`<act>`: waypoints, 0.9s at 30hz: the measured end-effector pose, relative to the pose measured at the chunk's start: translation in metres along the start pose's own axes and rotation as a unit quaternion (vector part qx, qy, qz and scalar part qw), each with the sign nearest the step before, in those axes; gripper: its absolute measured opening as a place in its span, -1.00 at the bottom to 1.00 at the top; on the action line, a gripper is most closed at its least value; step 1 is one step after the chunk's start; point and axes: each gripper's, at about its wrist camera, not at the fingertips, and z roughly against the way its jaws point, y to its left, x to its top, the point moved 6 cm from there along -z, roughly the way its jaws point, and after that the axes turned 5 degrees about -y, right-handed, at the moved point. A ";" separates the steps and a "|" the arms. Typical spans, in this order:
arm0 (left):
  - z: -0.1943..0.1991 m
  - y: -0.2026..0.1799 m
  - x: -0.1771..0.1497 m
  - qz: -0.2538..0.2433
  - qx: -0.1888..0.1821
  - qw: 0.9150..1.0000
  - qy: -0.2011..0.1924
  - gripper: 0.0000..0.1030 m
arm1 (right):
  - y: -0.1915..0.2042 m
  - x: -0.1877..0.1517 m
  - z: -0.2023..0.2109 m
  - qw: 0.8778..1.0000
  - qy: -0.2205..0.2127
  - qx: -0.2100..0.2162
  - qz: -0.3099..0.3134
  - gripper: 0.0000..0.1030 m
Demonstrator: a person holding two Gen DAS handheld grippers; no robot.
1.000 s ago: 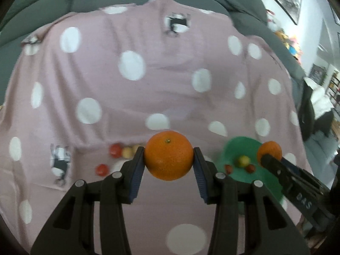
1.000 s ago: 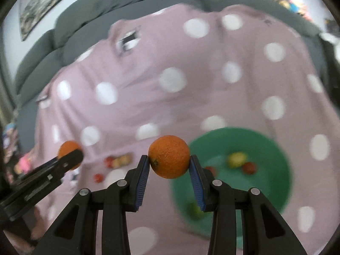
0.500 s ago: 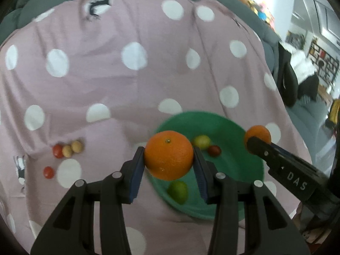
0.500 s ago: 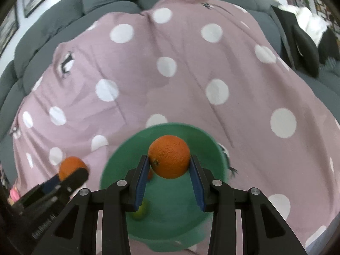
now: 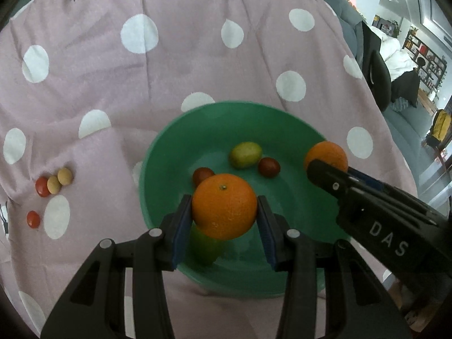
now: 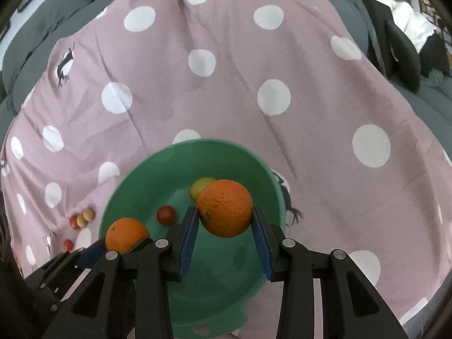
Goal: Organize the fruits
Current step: 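Carry the orange in the right tool while the left tool carries its orange over the green bowl, then open the right tool to drop its orange while the left tool drops its orange into the bowl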
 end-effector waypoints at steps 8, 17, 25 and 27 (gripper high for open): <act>-0.006 -0.002 -0.005 -0.006 0.002 1.000 0.009 -0.14 | -0.003 -0.003 -0.005 1.000 0.015 -0.013 0.000 -0.21; -0.008 -0.005 -0.008 -0.009 -0.004 1.000 0.011 -0.13 | -0.002 -0.004 -0.011 1.000 0.020 -0.016 0.007 -0.21; -0.010 -0.009 -0.008 -0.009 -0.012 1.000 0.013 -0.12 | -0.001 -0.005 -0.009 1.000 0.016 -0.020 0.017 -0.21; -0.011 -0.010 -0.008 -0.007 -0.014 1.000 0.016 -0.11 | -0.002 -0.005 -0.010 0.999 0.016 -0.022 0.017 -0.21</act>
